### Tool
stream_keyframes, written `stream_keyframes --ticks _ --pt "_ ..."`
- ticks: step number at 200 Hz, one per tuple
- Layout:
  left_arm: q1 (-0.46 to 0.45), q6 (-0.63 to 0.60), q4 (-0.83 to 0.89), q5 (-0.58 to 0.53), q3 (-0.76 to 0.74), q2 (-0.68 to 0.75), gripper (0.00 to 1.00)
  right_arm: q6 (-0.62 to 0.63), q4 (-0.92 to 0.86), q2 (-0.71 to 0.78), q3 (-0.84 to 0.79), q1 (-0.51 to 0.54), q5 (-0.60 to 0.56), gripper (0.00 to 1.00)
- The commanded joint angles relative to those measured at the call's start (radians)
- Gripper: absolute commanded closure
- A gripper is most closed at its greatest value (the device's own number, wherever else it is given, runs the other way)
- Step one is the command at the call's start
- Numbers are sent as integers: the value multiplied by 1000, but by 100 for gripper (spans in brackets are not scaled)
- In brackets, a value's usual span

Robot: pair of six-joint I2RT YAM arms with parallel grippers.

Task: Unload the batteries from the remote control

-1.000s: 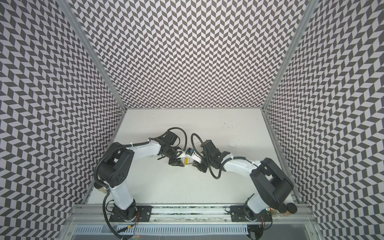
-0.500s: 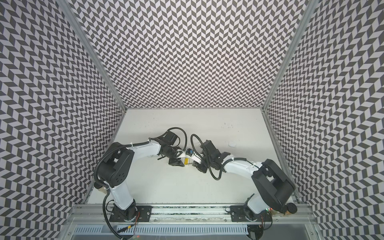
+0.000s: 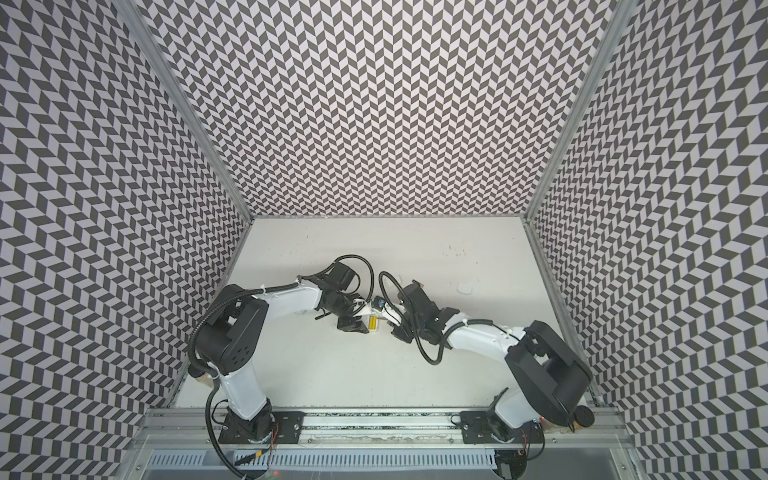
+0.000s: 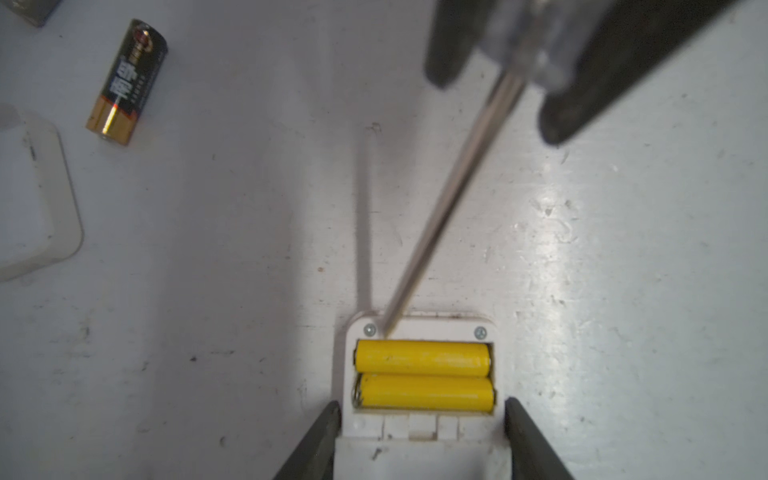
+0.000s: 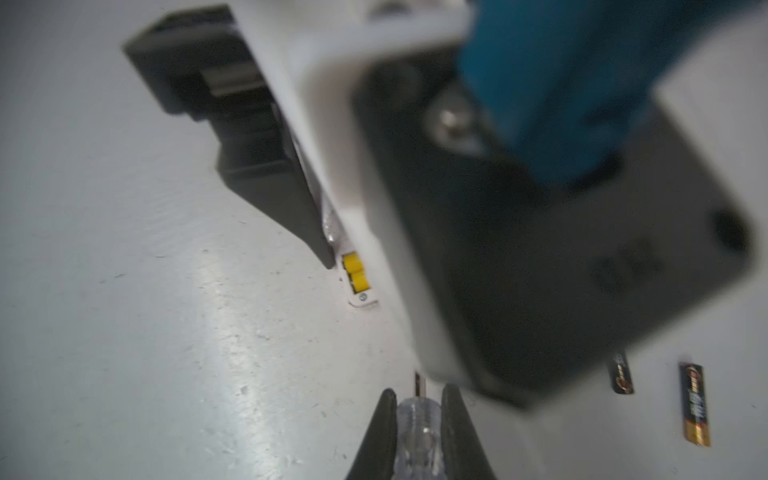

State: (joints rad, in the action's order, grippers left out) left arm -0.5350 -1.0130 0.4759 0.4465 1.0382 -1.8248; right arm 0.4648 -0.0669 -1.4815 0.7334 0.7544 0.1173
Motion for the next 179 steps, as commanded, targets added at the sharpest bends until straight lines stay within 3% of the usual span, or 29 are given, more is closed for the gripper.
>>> stream_keyframes --ticks 1,47,73,179 --pt "-3 -13 88 -47 -44 -49 50 9 44 50 -27 -4 -72 100" --pt "-3 -8 87 -42 -42 -45 49 -17 17 117 -31 -23 159 100" --pt "-3 -10 96 -47 -38 -44 49 -2 -57 66 10 -23 244 100" --pt "-6 -7 92 -40 -34 -48 50 -9 -71 24 30 -23 213 100"
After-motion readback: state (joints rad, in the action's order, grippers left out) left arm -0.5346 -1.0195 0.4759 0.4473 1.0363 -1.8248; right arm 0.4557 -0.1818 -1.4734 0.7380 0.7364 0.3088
